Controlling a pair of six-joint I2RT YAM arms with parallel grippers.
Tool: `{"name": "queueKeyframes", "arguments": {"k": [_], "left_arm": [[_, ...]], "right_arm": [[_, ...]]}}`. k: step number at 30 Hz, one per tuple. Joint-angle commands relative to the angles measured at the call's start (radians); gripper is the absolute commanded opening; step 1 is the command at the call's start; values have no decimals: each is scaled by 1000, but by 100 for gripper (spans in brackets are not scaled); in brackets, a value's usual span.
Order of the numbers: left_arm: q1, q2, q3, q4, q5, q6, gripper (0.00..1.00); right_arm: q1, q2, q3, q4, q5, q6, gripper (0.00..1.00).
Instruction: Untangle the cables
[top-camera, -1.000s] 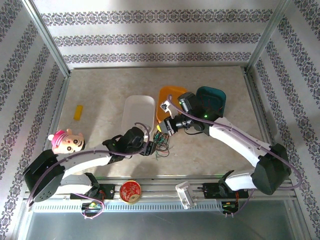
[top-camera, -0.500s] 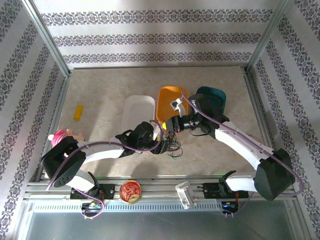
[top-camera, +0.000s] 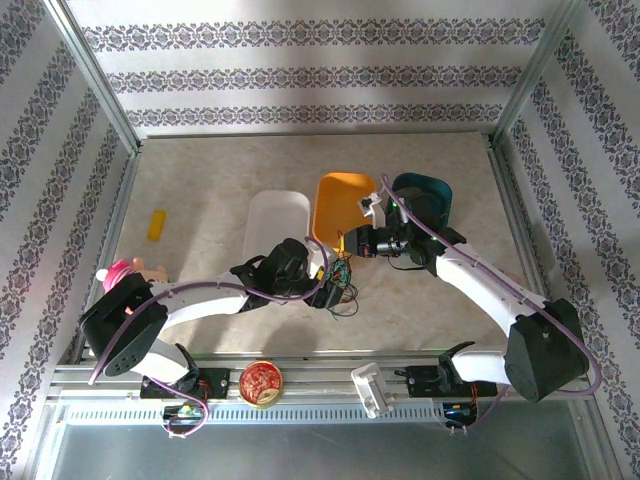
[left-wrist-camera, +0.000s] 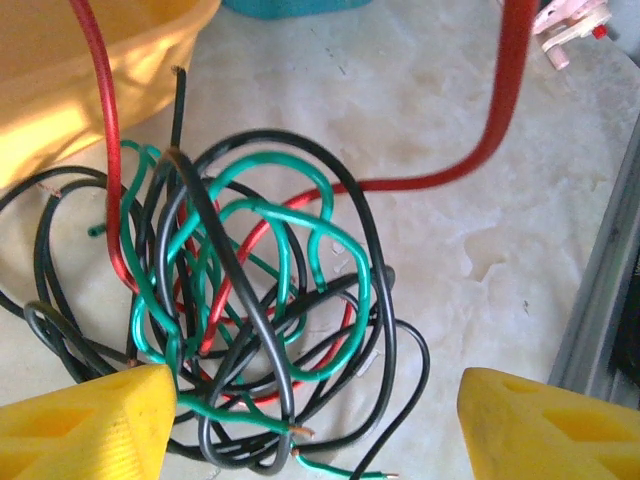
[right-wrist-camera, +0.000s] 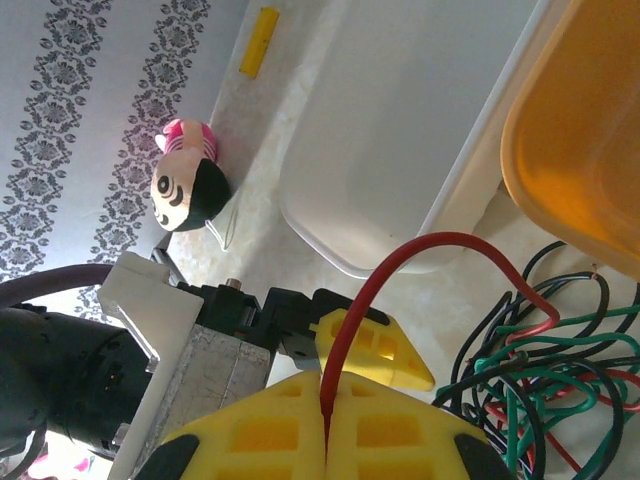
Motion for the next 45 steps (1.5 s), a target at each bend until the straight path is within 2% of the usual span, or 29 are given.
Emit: {"name": "queueKeyframes", "arguments": {"k": [1,3,4,8,9,10,16,23,33,41,45], "left_arm": [[-3,63,47,23,-60,15,71],[-6,103,66,36,-79,16,65],[-7,125,77,38,-94,15,56],[-8,151,74,67,-159,0,10],[-8,143,65,71,-182,-5,2],[-8,132,53,73,-200,-13,0],[-8,35,-41,61,-211,-47,0],[-8,-51,-152,27,-230,-86,0],[-8,-79,-198,-18,-299,-93,0],[-8,-68,-209,-19,-322,-99,0],[-8,-50,-222,-43,-373,-109,0]], "right_arm": [[-6,-15,-6,26,-8,13,0],[-9,-27,-8,28,-10,19,0],[-12,-35,-8,27,-11,23,0],[-38,-76,-8,18,3,34,0],[-49,-93,-9,13,19,37,0],[-61,-114,-9,6,44,43,0],[-187,-273,-15,-16,218,109,0],[-311,-422,90,-21,317,77,0],[-348,-479,245,22,486,-45,0],[-358,-439,323,1,398,-54,0],[-361,-461,348,-63,530,-101,0]]}}
